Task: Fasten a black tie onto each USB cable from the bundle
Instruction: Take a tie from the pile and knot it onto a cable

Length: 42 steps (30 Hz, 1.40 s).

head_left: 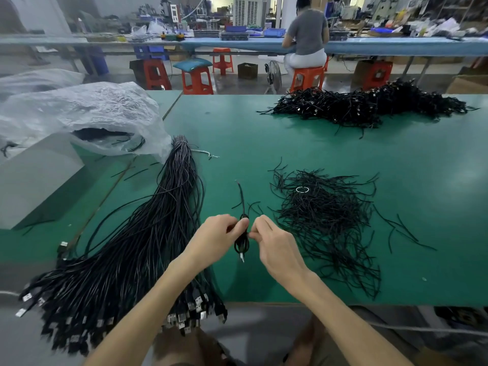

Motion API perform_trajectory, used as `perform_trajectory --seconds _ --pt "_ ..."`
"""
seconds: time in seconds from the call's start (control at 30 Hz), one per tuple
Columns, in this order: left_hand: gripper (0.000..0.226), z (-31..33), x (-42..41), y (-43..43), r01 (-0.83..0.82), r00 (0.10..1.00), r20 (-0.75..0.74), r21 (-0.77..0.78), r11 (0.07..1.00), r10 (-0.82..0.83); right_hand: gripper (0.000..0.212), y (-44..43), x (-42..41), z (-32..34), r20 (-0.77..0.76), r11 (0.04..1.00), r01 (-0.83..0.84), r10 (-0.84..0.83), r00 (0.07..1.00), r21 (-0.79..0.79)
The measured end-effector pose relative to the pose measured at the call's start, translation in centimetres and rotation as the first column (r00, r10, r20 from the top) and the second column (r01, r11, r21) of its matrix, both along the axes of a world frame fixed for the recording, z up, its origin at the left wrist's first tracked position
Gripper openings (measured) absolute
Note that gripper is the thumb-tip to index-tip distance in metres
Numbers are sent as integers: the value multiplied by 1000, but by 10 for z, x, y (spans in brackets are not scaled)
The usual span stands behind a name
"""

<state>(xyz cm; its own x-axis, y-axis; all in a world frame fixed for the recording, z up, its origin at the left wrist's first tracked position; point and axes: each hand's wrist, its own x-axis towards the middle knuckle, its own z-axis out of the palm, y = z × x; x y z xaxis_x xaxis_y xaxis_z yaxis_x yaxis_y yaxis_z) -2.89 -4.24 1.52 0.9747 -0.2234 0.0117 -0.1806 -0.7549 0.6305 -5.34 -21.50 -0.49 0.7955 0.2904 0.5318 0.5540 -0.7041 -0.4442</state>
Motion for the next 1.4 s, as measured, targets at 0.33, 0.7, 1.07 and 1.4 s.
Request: perform_trajectory --seconds 0.33,0.7,1.07,1.4 --pt "30 0 -6 17 -196 900 -420 -629 752 -116 29 -6 0 -7 24 998 -10 11 1000 -70" --pt "61 -8 -15 15 208 960 -61 -506 837 -275 31 -3 0 -4 -49 998 24 -21 999 65" --pt "43 3 -11 5 76 988 135 27 997 -79 22 1 -4 -2 -19 998 -1 2 1000 58" --pt "41 3 7 3 -91 839 -544 -135 987 3 34 -1 1 -19 198 975 -19 64 978 -220"
